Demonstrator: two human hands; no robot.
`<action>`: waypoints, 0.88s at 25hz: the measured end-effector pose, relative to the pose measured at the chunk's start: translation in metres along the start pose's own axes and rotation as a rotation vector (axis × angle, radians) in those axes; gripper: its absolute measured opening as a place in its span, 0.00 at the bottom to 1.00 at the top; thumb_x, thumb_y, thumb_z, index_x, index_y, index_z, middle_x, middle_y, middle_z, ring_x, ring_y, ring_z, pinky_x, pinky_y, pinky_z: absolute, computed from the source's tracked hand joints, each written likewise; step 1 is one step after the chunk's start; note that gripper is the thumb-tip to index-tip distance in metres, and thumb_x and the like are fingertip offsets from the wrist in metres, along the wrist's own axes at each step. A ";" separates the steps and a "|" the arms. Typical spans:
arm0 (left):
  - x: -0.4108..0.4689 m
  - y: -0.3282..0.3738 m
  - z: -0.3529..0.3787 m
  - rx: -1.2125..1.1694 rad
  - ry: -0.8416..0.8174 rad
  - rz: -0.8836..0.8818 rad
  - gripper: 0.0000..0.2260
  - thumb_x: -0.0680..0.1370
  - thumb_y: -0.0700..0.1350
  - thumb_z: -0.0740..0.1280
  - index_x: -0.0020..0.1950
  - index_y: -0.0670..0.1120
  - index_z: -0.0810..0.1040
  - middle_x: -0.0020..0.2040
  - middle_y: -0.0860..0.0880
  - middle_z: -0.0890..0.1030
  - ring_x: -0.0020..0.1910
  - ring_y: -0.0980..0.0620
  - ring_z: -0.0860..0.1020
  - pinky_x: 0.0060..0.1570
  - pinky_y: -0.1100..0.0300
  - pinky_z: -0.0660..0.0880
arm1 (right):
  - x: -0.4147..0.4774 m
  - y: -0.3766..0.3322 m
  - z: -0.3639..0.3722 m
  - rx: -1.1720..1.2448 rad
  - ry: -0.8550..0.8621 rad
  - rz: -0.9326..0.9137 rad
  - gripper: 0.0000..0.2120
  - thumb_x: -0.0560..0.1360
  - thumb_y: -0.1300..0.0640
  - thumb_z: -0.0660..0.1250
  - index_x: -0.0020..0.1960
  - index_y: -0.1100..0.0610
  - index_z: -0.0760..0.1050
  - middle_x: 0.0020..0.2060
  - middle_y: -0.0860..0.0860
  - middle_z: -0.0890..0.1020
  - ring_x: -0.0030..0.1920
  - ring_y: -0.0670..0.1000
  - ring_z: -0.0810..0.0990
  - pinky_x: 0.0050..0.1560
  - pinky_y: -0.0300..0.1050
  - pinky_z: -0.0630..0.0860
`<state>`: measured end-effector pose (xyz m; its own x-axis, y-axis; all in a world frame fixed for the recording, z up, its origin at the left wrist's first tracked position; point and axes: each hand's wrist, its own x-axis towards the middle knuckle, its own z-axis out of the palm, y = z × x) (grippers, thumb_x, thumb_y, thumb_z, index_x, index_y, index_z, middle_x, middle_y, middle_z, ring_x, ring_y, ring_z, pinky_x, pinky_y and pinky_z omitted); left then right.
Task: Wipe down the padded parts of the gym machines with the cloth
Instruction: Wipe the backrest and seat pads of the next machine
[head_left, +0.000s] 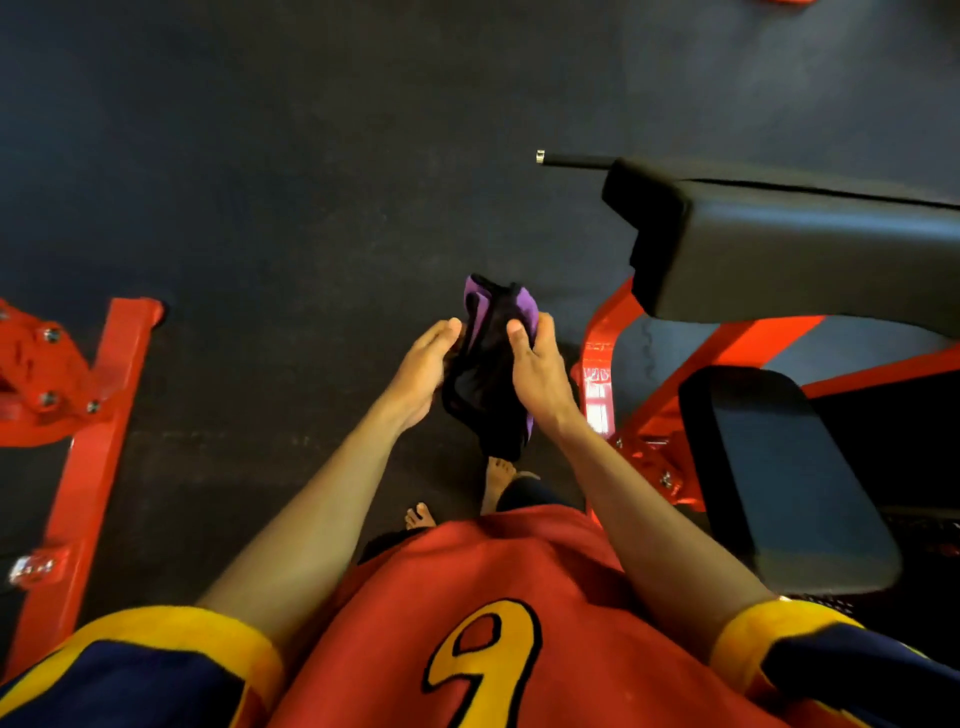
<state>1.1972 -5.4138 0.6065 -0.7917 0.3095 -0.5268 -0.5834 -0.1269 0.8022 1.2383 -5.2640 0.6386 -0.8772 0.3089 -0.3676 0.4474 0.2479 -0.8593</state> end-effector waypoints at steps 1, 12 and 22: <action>0.010 0.007 -0.011 0.017 -0.018 0.005 0.05 0.84 0.46 0.65 0.51 0.47 0.79 0.51 0.47 0.83 0.54 0.51 0.81 0.56 0.56 0.76 | 0.014 -0.007 0.007 0.005 0.022 -0.018 0.13 0.85 0.47 0.58 0.65 0.52 0.73 0.56 0.50 0.83 0.58 0.51 0.81 0.61 0.53 0.76; 0.177 0.136 -0.086 0.171 0.238 -0.084 0.10 0.80 0.41 0.71 0.60 0.44 0.78 0.57 0.46 0.84 0.59 0.48 0.82 0.59 0.55 0.78 | 0.221 -0.098 0.055 -0.011 -0.032 -0.116 0.05 0.83 0.57 0.63 0.54 0.51 0.77 0.44 0.45 0.82 0.41 0.35 0.78 0.44 0.35 0.74; 0.344 0.270 -0.090 0.152 0.336 -0.097 0.09 0.78 0.35 0.68 0.54 0.47 0.80 0.49 0.44 0.84 0.49 0.46 0.81 0.46 0.56 0.76 | 0.366 -0.180 0.094 -0.257 -0.093 -0.384 0.18 0.76 0.62 0.67 0.62 0.47 0.80 0.52 0.45 0.80 0.52 0.51 0.82 0.53 0.54 0.82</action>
<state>0.7506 -5.4260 0.6167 -0.7643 -0.0165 -0.6447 -0.6448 0.0364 0.7635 0.8205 -5.2822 0.6249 -0.9943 0.0695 -0.0805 0.1055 0.5508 -0.8279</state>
